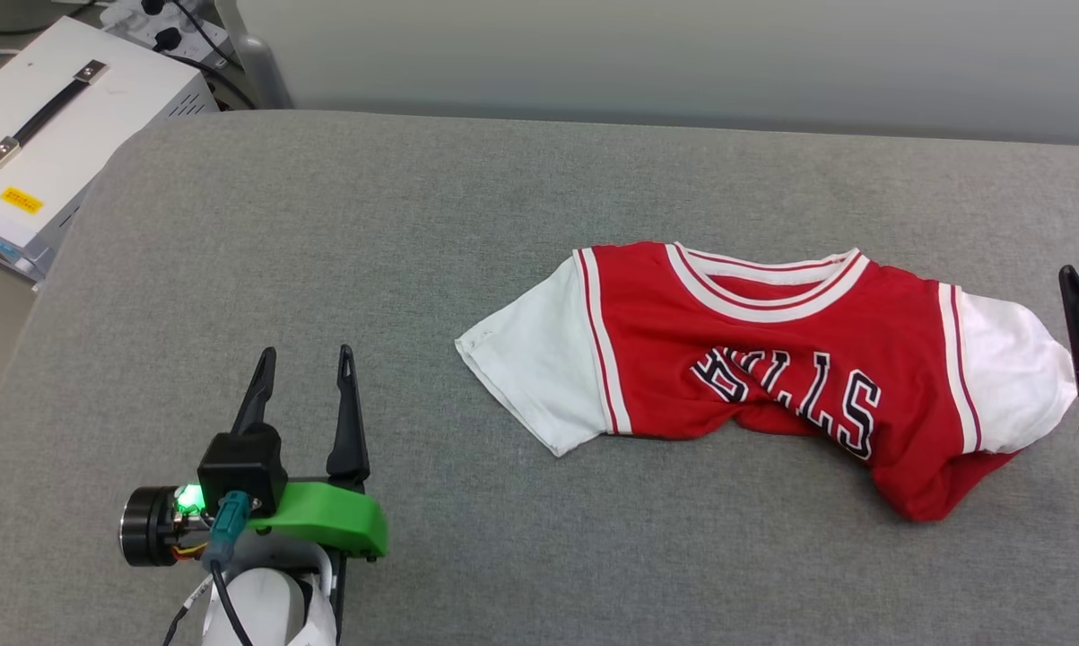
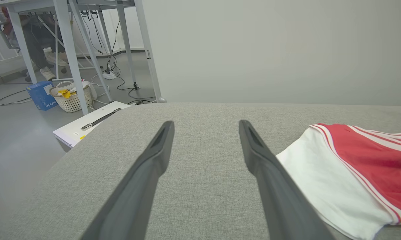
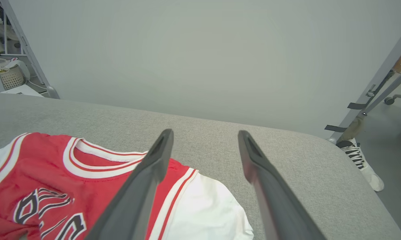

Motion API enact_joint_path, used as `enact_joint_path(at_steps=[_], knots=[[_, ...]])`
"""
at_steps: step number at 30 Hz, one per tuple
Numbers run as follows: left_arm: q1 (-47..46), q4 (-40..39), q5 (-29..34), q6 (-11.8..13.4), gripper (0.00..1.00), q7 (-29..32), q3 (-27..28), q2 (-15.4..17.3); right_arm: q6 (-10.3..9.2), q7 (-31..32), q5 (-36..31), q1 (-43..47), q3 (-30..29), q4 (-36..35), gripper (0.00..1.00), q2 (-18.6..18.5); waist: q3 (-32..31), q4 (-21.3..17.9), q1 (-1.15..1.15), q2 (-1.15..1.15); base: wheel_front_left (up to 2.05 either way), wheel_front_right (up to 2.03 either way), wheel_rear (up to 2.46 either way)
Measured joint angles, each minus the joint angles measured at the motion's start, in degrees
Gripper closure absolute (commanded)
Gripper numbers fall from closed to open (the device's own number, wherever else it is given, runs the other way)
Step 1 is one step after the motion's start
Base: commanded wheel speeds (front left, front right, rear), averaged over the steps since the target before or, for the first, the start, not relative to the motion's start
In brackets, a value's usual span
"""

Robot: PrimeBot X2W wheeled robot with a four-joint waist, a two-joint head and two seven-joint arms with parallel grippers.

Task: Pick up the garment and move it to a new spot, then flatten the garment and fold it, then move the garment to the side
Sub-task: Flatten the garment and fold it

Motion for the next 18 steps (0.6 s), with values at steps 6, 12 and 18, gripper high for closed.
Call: enact_joint_path(at_steps=[6,12,18], knots=[[1.2,-0.5,0.0,0.0,0.0,0.0,0.3,0.0,0.01,4.3,-3.4,2.3,-2.0,-12.9,0.0,0.9,-0.9,-0.4,0.0,0.0,0.0,0.0,0.0],[1.4,-0.5,0.1,0.0,0.0,0.0,0.5,0.0,0.01,17.4,-1.5,2.3,3.2,-23.6,0.0,-5.4,-1.2,-0.7,0.0,0.0,0.0,0.0,0.0],[1.5,-0.6,0.1,0.0,0.0,0.0,0.5,0.0,0.01,35.8,8.5,2.8,9.3,-29.0,0.0,-14.0,-1.0,-0.7,0.0,0.0,0.0,0.0,0.0]])
